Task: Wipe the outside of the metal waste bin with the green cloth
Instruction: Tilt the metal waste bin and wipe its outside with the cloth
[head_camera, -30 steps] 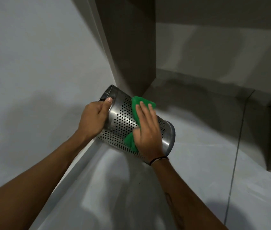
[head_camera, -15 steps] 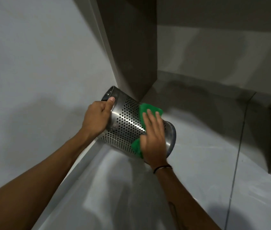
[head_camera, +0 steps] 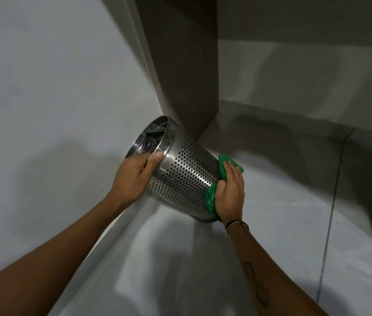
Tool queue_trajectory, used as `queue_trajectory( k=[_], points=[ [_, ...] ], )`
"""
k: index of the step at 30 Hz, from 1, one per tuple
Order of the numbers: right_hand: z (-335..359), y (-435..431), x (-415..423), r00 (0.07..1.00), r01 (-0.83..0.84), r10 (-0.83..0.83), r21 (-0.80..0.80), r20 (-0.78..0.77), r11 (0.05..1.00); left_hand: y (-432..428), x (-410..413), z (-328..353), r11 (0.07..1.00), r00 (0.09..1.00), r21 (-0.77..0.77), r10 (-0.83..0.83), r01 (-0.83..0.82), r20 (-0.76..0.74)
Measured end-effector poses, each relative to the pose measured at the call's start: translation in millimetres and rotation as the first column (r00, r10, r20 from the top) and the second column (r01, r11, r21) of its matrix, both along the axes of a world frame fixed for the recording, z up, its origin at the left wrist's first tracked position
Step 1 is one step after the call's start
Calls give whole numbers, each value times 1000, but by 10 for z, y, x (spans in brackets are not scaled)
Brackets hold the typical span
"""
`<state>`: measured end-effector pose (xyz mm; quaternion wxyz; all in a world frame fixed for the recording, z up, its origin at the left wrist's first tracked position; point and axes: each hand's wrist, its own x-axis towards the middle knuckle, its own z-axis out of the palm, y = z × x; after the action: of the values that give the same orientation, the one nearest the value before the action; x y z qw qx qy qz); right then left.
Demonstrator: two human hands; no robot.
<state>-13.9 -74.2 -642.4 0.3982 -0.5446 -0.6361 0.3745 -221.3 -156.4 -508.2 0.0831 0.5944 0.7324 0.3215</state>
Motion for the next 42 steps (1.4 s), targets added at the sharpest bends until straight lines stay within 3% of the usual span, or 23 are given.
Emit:
queue_trajectory(
  k=[3, 6, 8, 11, 14, 17, 20, 27, 29, 32, 38, 42],
  points=[
    [165, -135, -175, 1000, 24, -22, 145, -18, 989, 79, 118, -61, 994, 997, 96, 64, -60, -45],
    [461, -283, -481, 995, -62, 87, 353, -53, 934, 178, 126, -71, 982, 989, 118, 147, -145, -2],
    [597, -399, -650, 981, -189, 183, 505, 63, 842, 193, 88, -73, 976, 978, 104, 181, -192, 102],
    [594, -425, -649, 952, -296, 173, 617, 253, 729, 175, 40, -116, 969, 948, 66, 218, -238, 231],
    [471, -292, -416, 972, -179, 69, 524, 223, 833, 172, 11, -124, 965, 933, 47, 236, -257, 271],
    [261, -28, -80, 967, -3, -76, 308, 243, 951, 194, 4, -127, 957, 931, 58, 263, -286, 254],
    [197, 74, 111, 972, 64, -91, 127, 217, 990, 230, 8, -154, 947, 927, 80, 285, -312, 245],
    [367, -420, -459, 973, -148, 39, 478, 229, 866, 277, 32, -151, 940, 926, 76, 309, -332, 216],
    [233, -286, -200, 977, -90, -1, 419, 212, 904, 271, 43, -140, 938, 925, 78, 315, -337, 211],
    [150, -116, 83, 978, 136, -162, 186, 132, 973, 284, 48, -143, 934, 923, 75, 330, -350, 200],
    [187, -316, -255, 980, -127, 51, 400, 194, 908, 303, 29, -100, 943, 931, 56, 313, -329, 188],
    [9, -167, 178, 984, 99, -131, 246, 118, 964, 301, 79, -88, 942, 926, 43, 318, -333, 201]
  ],
)
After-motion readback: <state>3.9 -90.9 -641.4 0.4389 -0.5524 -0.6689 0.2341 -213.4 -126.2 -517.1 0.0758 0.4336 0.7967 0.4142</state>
